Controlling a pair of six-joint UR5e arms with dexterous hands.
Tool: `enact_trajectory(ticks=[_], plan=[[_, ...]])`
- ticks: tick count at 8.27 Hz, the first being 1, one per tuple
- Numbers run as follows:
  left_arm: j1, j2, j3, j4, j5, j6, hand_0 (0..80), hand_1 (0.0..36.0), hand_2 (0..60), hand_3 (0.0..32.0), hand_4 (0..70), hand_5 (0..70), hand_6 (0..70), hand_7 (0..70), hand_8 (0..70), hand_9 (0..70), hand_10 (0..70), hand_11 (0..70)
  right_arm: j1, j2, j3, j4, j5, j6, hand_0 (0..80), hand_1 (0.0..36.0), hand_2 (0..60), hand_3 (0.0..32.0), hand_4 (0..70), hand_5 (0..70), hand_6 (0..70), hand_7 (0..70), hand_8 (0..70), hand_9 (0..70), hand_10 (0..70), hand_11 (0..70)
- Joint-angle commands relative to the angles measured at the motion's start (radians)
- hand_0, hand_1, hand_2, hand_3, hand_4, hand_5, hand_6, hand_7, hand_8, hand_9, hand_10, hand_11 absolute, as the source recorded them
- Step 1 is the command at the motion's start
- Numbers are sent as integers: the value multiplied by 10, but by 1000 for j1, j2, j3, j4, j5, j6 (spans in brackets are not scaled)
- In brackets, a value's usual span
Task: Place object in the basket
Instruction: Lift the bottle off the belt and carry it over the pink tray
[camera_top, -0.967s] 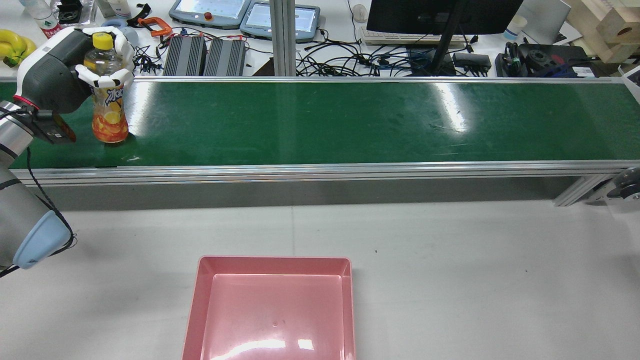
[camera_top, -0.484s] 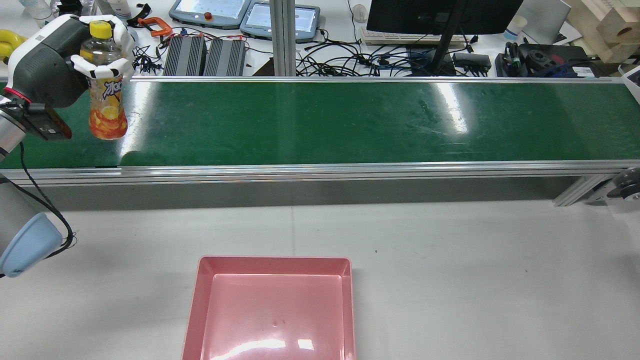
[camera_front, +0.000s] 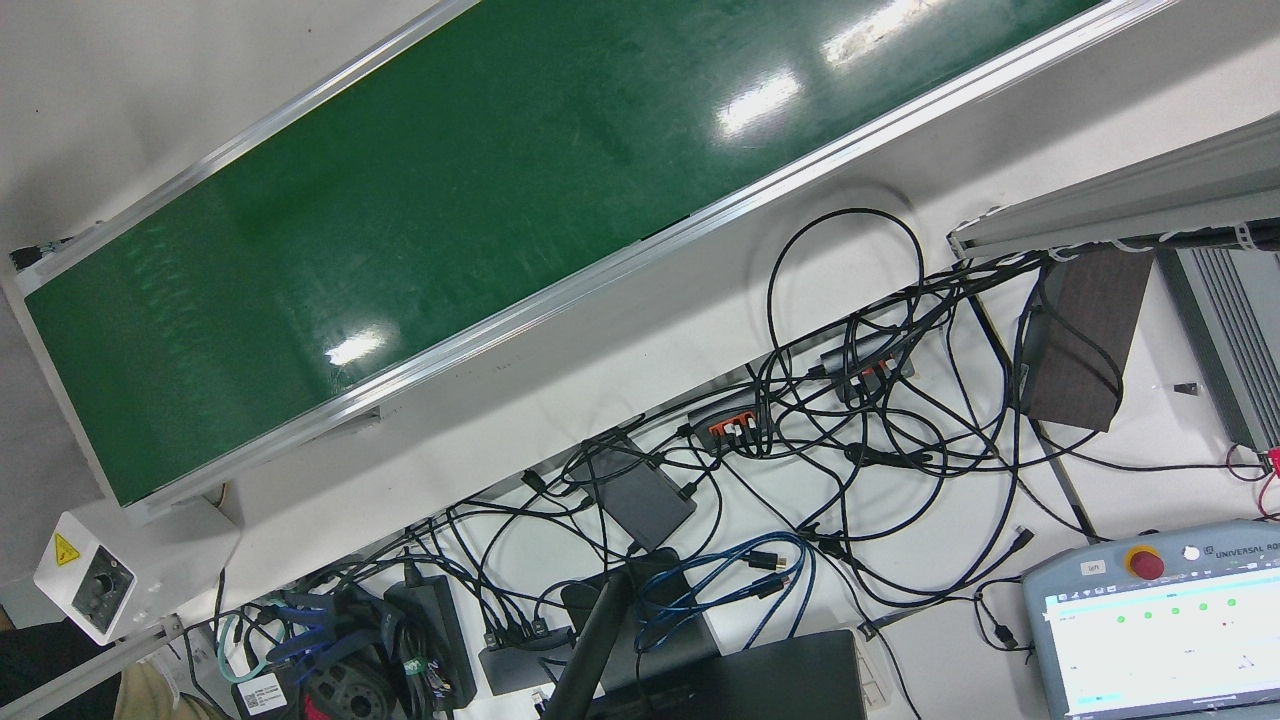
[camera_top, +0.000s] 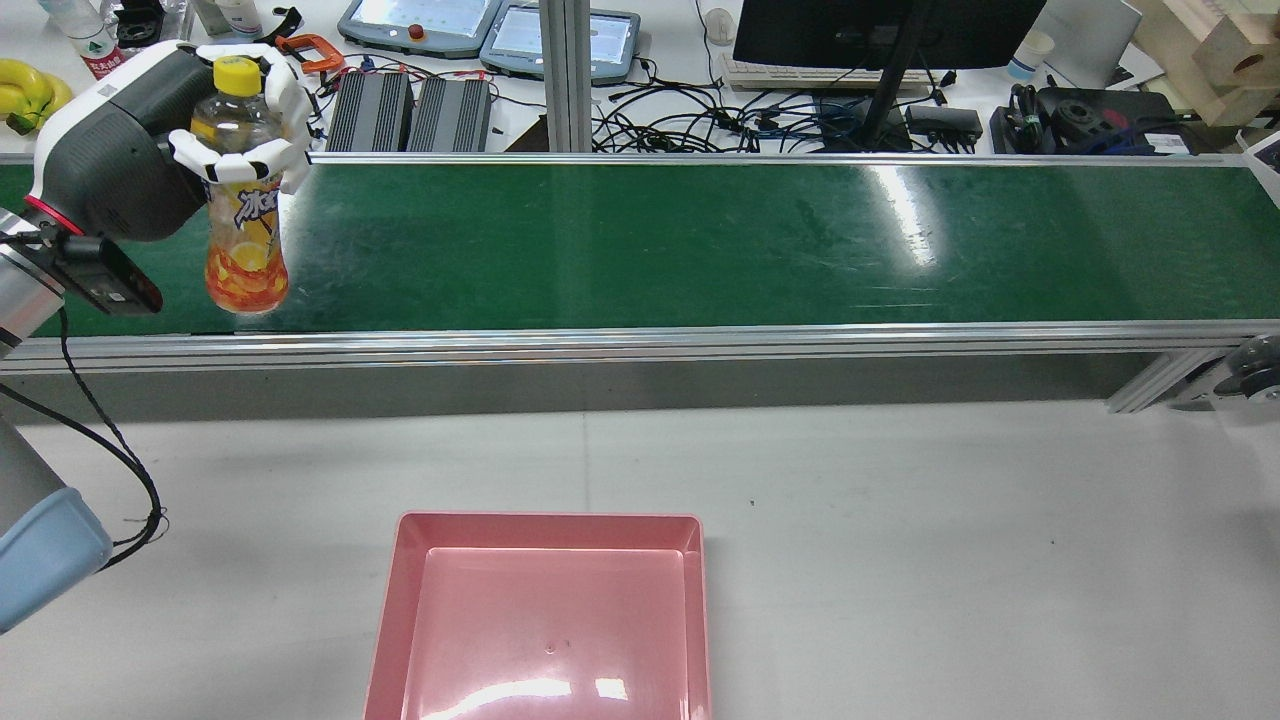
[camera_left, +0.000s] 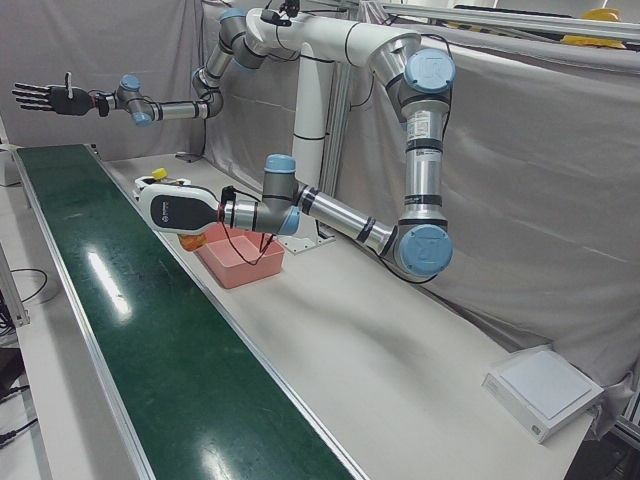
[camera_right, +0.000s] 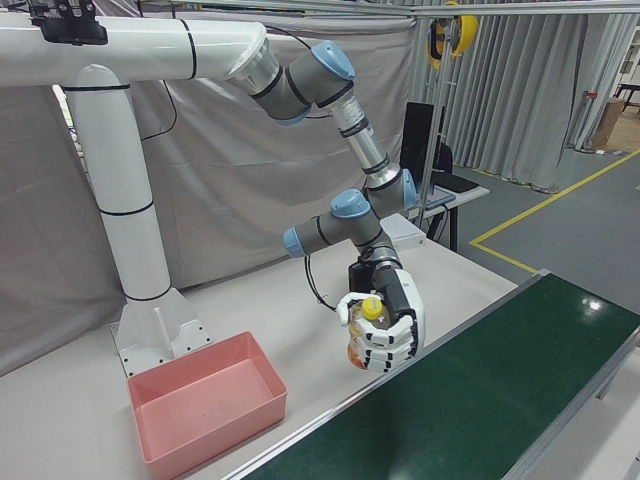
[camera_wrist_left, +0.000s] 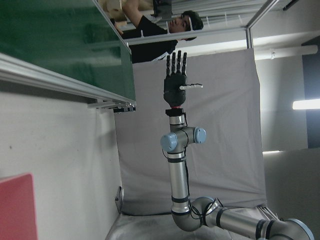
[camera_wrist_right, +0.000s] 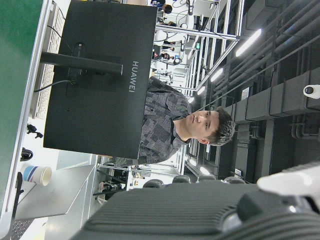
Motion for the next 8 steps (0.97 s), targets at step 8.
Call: enact_trajectory(ticks=[8], plan=[[516, 31, -217, 80, -44, 353, 648, 155, 384, 0, 700, 700, 700, 700, 700, 700, 700, 700, 0, 0, -1, 0, 2, -2, 0, 0, 0, 0, 0, 0, 0, 0, 0, 0, 0, 0]])
